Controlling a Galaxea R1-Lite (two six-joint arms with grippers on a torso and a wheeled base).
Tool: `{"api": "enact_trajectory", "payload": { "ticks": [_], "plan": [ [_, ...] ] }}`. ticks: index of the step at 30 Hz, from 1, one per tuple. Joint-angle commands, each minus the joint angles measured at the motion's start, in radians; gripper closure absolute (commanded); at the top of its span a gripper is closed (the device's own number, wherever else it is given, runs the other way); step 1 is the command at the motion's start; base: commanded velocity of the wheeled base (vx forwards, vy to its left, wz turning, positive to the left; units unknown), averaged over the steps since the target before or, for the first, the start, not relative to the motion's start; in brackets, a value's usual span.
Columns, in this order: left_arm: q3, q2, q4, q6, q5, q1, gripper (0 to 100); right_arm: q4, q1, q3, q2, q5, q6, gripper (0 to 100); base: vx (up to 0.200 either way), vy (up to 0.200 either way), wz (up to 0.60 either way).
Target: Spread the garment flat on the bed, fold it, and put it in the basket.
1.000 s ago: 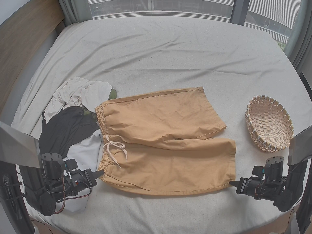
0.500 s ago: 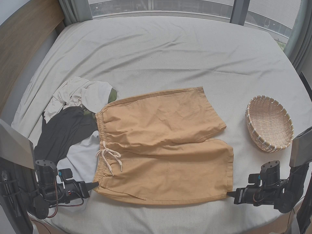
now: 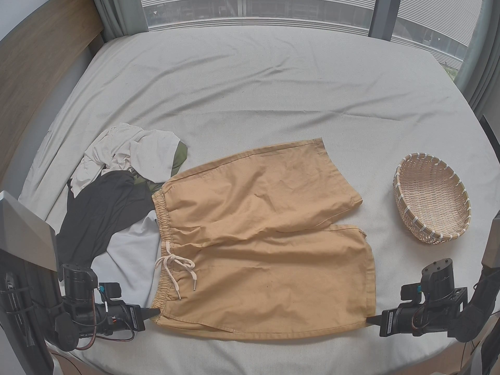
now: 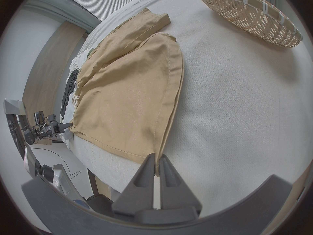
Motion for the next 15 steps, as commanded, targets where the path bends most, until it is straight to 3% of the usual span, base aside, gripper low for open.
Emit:
{"api": "enact_trajectory", "payload": {
  "ticks": [1, 9, 15],
  "plan": [
    [0.016, -0.013, 0.026, 0.004, 0.000, 0.008, 100, 0.030, 0.001, 0.018, -0.028, 0.001, -0.003, 100, 0.000, 0.000, 0.00],
    [0.016, -0.043, 0.063, 0.061, -0.037, 0.030, 100, 0.053, -0.008, 0.018, -0.046, 0.009, -0.019, 100, 0.000, 0.000, 0.00],
    [0.018, -0.105, -0.075, 0.022, -0.092, 0.047, 100, -0.063, -0.020, -0.004, -0.163, 0.017, 0.041, 100, 0.000, 0.000, 0.00]
  ]
}}
